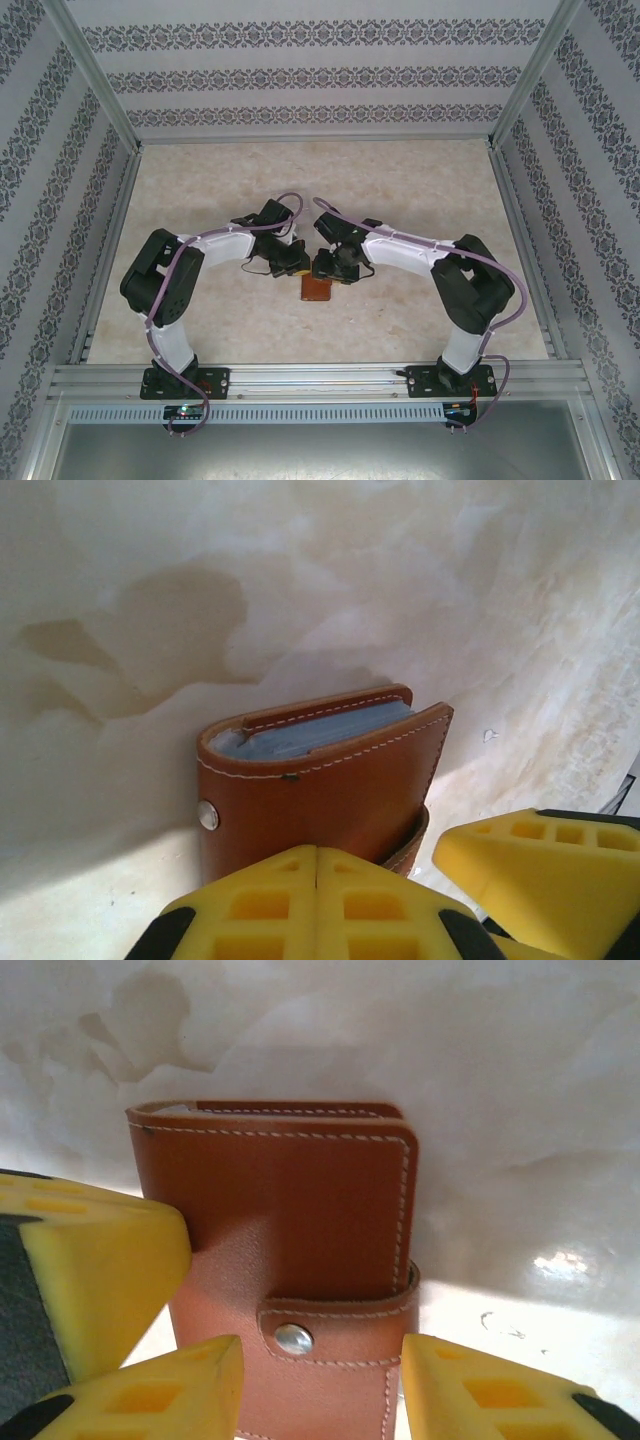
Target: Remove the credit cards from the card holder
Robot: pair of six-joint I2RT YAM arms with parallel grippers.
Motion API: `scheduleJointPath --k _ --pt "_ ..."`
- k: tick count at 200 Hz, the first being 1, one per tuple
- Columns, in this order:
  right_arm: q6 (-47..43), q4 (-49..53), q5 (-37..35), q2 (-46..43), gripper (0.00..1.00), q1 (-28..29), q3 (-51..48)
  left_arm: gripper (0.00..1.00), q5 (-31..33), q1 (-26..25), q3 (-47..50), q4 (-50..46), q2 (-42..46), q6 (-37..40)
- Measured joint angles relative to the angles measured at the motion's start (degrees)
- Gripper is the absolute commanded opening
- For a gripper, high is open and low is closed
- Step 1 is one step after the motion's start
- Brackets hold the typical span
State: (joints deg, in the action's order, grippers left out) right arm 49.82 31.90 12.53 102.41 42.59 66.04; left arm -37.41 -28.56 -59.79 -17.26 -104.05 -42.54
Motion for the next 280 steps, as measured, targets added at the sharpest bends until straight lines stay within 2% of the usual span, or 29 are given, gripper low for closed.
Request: scheduleJointPath --k 129,210,280 --pt "0.0 2.4 -2.0 2.4 0.44 0.9 2.2 0.00 -0.8 0.2 0.4 1.2 -1.4 0.0" --pt "-2.2 3.4 -5.6 1.6 0.44 1.9 2.5 0.00 -3.9 1.0 1.0 2.5 -1.6 -1.0" --pt "-2.9 5.7 -6.1 0.5 0.44 1.9 3.4 0.00 -4.6 2.0 -2.3 1.6 -1.6 -1.3"
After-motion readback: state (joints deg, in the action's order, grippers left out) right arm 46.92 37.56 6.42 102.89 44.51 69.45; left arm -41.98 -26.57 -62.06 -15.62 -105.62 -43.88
